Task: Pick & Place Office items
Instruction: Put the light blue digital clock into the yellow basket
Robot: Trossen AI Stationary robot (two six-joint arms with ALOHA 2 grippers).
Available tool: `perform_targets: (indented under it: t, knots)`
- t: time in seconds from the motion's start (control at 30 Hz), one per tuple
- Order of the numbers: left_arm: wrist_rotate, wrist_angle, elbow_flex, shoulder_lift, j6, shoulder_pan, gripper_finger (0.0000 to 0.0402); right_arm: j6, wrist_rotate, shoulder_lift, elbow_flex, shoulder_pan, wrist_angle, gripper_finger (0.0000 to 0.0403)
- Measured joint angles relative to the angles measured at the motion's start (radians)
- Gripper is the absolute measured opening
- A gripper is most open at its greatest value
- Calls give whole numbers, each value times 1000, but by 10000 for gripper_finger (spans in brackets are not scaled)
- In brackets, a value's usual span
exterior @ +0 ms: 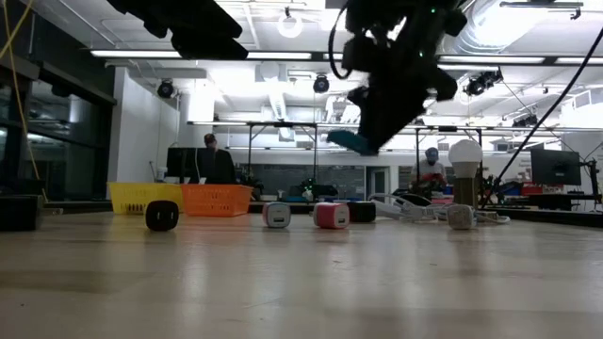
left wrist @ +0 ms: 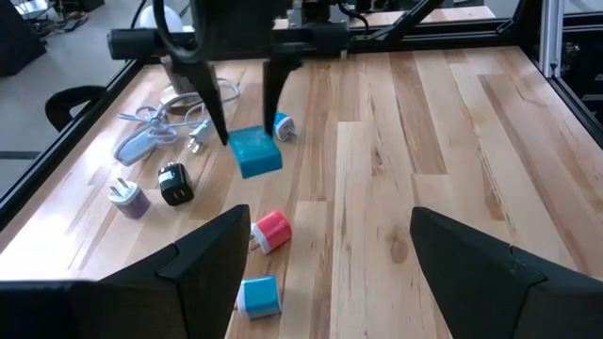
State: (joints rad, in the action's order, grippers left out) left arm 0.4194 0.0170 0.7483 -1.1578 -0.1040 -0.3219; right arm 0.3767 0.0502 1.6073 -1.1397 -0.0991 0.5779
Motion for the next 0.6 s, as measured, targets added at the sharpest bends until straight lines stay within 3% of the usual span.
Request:
perform_targets:
  t: [0.6]
  knots:
    - [0,1,0,0,0,0,286,-229,28,-1,0,118,-304,152]
